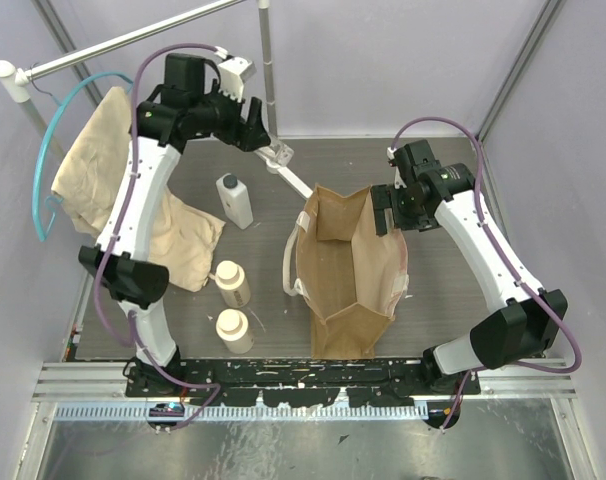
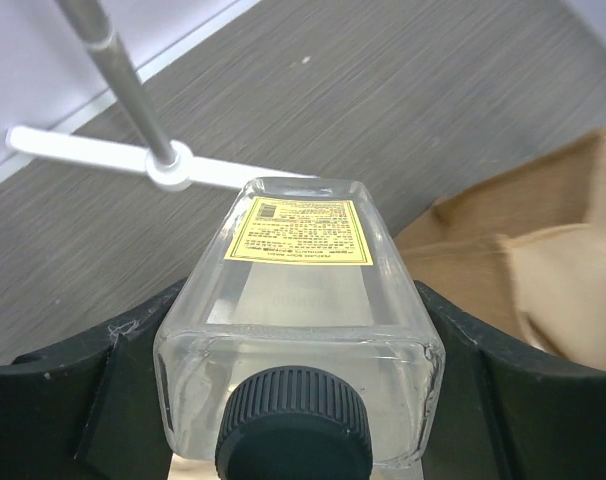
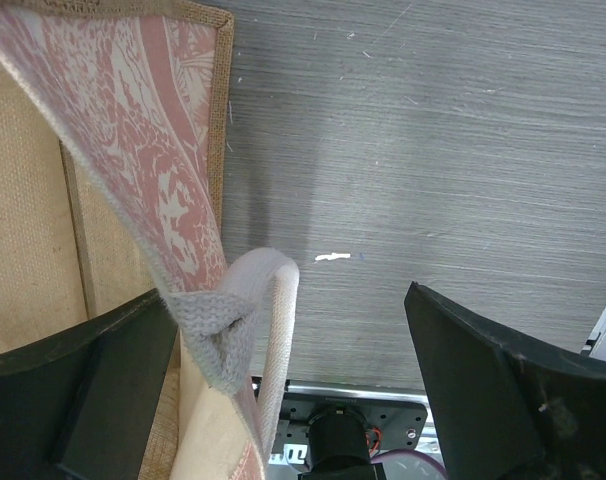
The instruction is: Place the personal care products into the canvas bag
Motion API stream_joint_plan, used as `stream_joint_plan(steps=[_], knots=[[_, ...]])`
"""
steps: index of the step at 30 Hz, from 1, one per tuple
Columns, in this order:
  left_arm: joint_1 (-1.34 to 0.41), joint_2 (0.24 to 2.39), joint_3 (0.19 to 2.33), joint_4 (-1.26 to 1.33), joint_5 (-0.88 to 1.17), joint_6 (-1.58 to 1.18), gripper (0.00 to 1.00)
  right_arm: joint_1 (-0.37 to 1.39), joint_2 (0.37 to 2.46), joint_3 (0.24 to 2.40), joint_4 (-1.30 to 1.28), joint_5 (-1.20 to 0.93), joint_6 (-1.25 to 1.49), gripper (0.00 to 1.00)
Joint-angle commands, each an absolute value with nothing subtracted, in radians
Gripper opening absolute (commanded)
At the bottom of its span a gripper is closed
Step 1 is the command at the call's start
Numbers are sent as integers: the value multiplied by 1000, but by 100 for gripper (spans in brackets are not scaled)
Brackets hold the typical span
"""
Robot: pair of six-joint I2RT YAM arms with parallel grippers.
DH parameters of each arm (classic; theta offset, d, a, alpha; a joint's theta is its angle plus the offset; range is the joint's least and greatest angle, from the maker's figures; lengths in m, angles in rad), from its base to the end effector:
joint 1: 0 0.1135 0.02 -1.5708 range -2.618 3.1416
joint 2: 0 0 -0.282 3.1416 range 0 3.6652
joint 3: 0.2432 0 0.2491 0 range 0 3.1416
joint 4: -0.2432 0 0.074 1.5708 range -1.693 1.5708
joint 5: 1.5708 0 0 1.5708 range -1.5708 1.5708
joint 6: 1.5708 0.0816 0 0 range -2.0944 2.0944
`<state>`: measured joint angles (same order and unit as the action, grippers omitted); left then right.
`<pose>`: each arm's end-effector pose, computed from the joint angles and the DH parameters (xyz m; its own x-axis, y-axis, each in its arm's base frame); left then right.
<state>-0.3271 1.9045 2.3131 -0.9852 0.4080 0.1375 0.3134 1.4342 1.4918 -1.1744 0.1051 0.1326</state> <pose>0.4017 -0.1705 0.4499 -0.4278 0.2780 -0.8601 0.6749 0.7312 -0.0994 0.2762 0.0805 0.3272 -0.8822 -0.1477 -0.4472 -0.1475 0.9884 -0.0355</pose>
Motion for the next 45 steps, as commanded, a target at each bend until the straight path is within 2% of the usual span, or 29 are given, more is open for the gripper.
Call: stream_joint_plan(steps=[1,6,11,15,22,26,33,45], knots=[[-347,1742,2309,-850,586,58,0,321,1433,1504,-1143,115,110,100],[-444,1648,2222,-899,567,78,0,321,1450,1515,-1138,135,100,100],[-595,1632,2214,-1019,493,78,0,321,1469,1533,-1132,164,91,100],[-690,1632,2196,-1008,472,35,0,321,1468,1535,-1123,179,84,100],[-742,1724,2257,-1001,435,-43,0,321,1452,1522,-1111,198,84,100],[-751,1800,2316,-1018,346,-132,0,321,1442,1531,-1111,210,113,100],[-757,2034,2570,-1201,138,-377,0,322,1433,1552,-1135,291,171,100],[-855,2084,2515,-1213,-142,-522,0,321,1436,1525,-1114,334,173,100]])
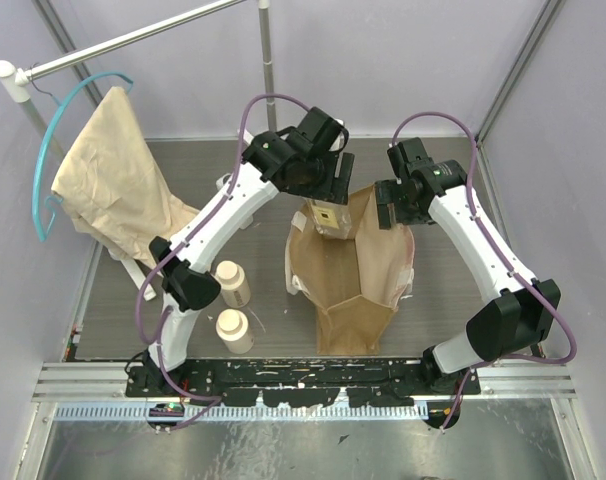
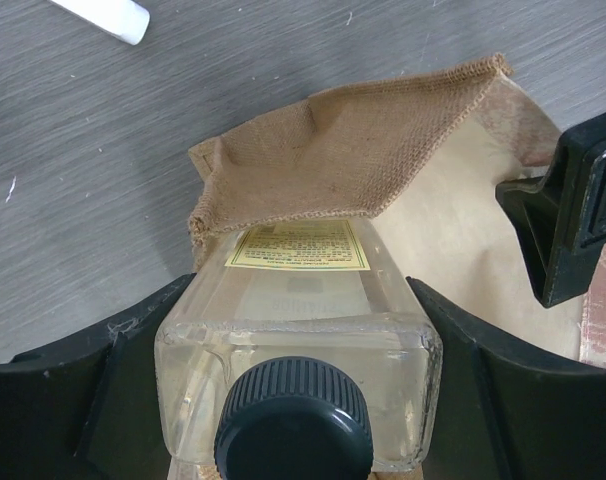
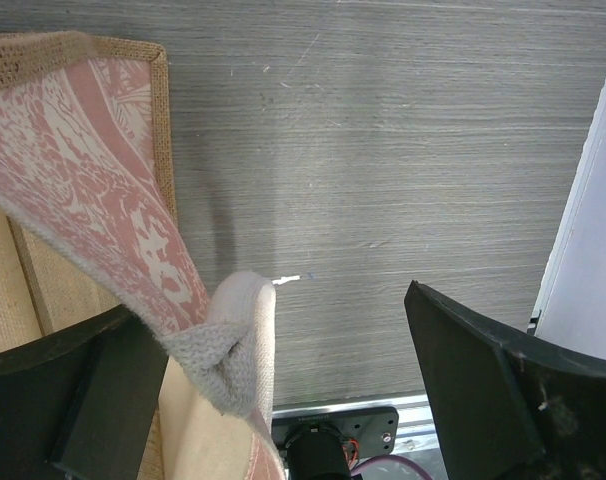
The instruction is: Place the personal care products into the canvas bag
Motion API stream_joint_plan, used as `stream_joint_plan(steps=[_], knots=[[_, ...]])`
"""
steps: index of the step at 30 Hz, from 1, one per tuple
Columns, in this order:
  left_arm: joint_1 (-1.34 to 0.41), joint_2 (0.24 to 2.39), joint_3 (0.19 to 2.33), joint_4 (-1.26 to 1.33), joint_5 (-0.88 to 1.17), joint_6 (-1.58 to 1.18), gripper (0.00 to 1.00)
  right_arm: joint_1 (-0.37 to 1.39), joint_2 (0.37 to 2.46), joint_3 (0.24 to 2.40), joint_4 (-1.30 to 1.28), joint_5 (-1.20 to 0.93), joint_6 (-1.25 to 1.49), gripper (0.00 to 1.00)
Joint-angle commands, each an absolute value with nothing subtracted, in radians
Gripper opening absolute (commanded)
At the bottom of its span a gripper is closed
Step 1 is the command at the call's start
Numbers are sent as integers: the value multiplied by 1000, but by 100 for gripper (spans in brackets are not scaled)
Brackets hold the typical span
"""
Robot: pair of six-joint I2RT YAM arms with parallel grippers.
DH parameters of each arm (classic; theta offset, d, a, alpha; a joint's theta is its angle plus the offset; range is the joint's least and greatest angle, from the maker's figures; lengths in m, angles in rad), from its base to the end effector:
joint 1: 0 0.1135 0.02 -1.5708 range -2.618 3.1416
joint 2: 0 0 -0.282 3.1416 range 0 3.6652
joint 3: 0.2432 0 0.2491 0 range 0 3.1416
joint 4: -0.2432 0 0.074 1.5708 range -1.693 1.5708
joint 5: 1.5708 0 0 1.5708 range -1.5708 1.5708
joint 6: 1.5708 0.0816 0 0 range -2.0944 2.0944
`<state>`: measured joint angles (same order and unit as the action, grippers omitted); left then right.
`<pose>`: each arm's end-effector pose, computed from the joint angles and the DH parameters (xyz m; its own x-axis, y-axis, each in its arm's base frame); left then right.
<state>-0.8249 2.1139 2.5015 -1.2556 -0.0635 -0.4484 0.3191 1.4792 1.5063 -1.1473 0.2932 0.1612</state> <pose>0.3210 -0.3398 0.3832 -0.7723 0.1984 -0.6034 0.4110 0.8804 -0.2366 0.2927 0.0719 0.3239 -0.8727 -0.1265 -0.4716 -0.0413 0.9815 -0.1869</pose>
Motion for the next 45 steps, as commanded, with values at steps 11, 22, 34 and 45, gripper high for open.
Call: stream_joint_plan(steps=[11,22,34,45], knots=[[-924,2115,2639,-1295,-146,-516,0,321,1431,1521,-1078,290,186,100],[-952,2015,2622,-1280,-163,-503,0,321,1411,1462,-1060,299,174,100],[-957,1996,2478,-1223,-227,-502,0,321,1392,1482,-1089,334,180,100],[-961,2087,2476,-1152,-232,-575,0,321,1356,1505,-1090,420,209,100]])
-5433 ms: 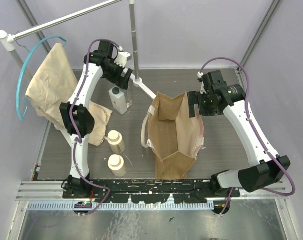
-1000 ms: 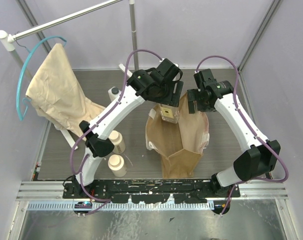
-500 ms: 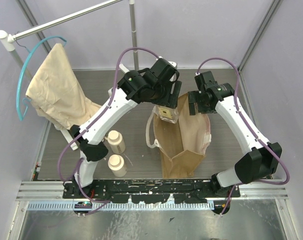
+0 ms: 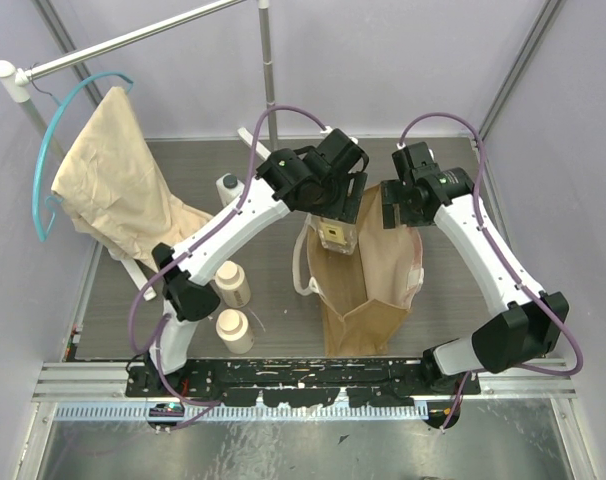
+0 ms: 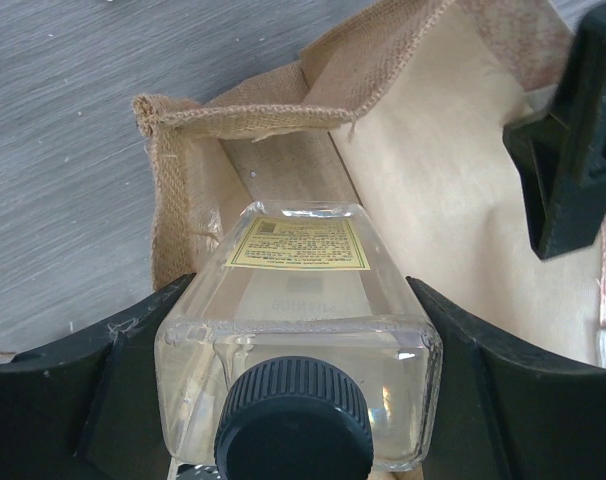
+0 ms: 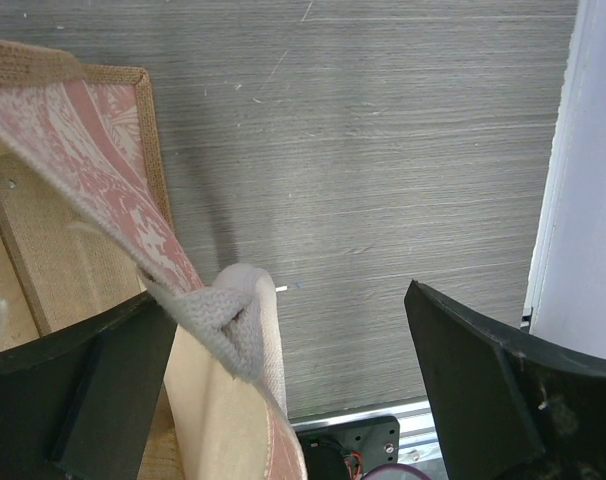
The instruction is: Place the personal care products into the canvas bag
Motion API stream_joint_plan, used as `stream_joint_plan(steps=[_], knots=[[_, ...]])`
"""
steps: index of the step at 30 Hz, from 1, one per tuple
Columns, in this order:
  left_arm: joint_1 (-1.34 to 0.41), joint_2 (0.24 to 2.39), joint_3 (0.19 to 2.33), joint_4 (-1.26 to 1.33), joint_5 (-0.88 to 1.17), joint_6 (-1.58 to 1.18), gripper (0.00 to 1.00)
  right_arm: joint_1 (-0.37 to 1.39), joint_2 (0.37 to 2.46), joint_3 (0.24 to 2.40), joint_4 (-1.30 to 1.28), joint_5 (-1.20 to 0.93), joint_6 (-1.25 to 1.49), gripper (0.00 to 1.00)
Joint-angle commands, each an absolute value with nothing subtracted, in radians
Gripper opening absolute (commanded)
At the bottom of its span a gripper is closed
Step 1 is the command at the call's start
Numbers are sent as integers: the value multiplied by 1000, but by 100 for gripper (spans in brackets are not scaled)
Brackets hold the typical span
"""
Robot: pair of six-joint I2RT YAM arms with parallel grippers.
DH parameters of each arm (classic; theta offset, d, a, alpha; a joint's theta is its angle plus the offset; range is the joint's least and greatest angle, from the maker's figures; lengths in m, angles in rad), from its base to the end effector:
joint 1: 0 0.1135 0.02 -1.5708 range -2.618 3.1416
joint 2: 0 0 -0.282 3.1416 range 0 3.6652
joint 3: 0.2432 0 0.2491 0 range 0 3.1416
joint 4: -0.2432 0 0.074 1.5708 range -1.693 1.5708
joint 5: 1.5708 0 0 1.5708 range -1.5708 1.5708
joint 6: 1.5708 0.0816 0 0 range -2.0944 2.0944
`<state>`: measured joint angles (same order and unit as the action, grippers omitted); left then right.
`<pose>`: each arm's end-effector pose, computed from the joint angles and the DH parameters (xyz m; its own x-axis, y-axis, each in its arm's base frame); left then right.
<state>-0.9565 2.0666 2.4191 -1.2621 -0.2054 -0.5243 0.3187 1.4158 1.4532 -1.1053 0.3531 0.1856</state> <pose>0.2758 -0.3621 0.3799 -0.7582 0.2246 -0.6122 0.4023 0.8999 -0.1681 0.2827 0.0636 0.3292 -0.8428 -0.0957 -0.5296 0.0202 0.9777 -0.2089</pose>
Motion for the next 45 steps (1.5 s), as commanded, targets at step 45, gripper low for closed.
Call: stream_joint_plan(steps=[45], knots=[[-970,2319,2372,-1003,-526,-724,38,321,1364,1531,-1037,469,158,100]])
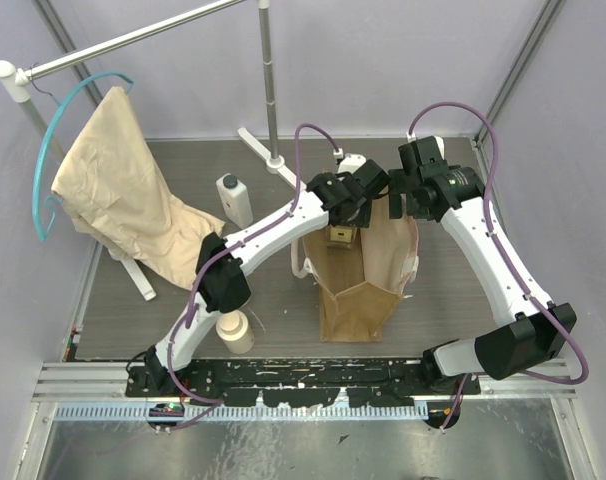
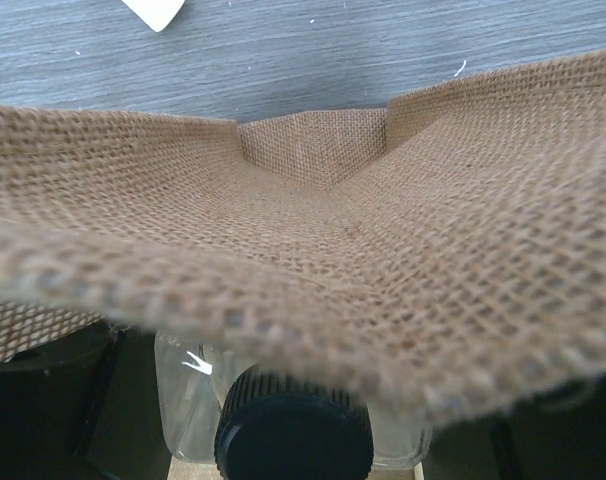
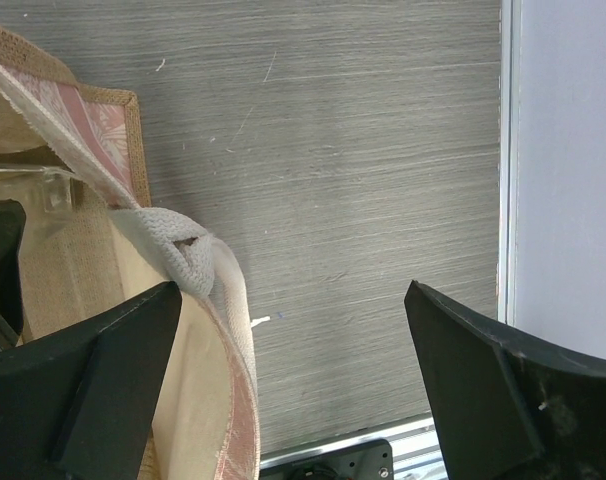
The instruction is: Place the personal care products into the canvas bag
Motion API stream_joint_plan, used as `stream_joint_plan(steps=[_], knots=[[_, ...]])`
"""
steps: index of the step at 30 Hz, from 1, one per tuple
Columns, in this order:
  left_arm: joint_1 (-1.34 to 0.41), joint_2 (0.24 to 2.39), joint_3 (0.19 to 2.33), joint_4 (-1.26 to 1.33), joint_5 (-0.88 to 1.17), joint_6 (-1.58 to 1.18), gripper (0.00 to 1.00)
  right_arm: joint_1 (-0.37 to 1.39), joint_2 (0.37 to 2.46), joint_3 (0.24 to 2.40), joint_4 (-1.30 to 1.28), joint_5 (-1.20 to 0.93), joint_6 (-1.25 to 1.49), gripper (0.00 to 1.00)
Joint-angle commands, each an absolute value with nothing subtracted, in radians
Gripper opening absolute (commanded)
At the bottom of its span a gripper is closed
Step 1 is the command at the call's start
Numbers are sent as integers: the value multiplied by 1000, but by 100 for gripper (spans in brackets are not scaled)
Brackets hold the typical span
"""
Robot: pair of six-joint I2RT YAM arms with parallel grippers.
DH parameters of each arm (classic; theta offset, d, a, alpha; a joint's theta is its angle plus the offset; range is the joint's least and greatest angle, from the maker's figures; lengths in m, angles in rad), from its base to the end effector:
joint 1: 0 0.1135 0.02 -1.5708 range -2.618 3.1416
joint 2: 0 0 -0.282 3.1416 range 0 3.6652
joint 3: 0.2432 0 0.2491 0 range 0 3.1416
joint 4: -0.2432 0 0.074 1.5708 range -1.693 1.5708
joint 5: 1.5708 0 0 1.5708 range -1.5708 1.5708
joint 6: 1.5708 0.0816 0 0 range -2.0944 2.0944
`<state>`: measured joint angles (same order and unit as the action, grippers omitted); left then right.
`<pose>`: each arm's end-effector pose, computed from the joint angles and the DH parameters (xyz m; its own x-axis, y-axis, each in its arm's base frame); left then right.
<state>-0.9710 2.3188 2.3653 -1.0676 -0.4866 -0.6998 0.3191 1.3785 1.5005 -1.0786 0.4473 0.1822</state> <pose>0.3289 -0.4134 0.2668 -0.7493 0.0872 -0.6564 0.1427 0.9893 -0.0315 0.2806 0.0555 0.3587 -0.7715 -0.0828 -0.6308 0.0952 0.9653 -0.2432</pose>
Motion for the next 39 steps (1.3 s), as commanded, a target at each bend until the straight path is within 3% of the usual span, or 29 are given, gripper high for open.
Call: stream_joint_plan(steps=[1,6,11,12,13,28,36,39], knots=[[-970,2323,2372,-1005,-530,-724,43,321,1365,1533,-1036,468,154,100],[-970,2319,2363,-995,-540,-713,69,320,1372,1540,-1032,465,138,100],[-970,2297,2326,-955,-537,-697,86,322,1378,1538,-1028,462,124,100],[-970,2296,2323,-954,-538,-695,97,321,1378,1537,-1025,459,123,100],[-970,2295,2321,-955,-538,-695,99,321,1378,1536,-1023,457,122,100],[-972,2137,2268,-929,-658,-613,98,319,1386,1521,-1016,456,108,100],[-965,1907,2056,-834,-769,-682,98,319,1416,1524,-1010,440,100,100],[-933,1810,1924,-692,-669,-662,98,319,1428,1531,-1008,437,98,100]])
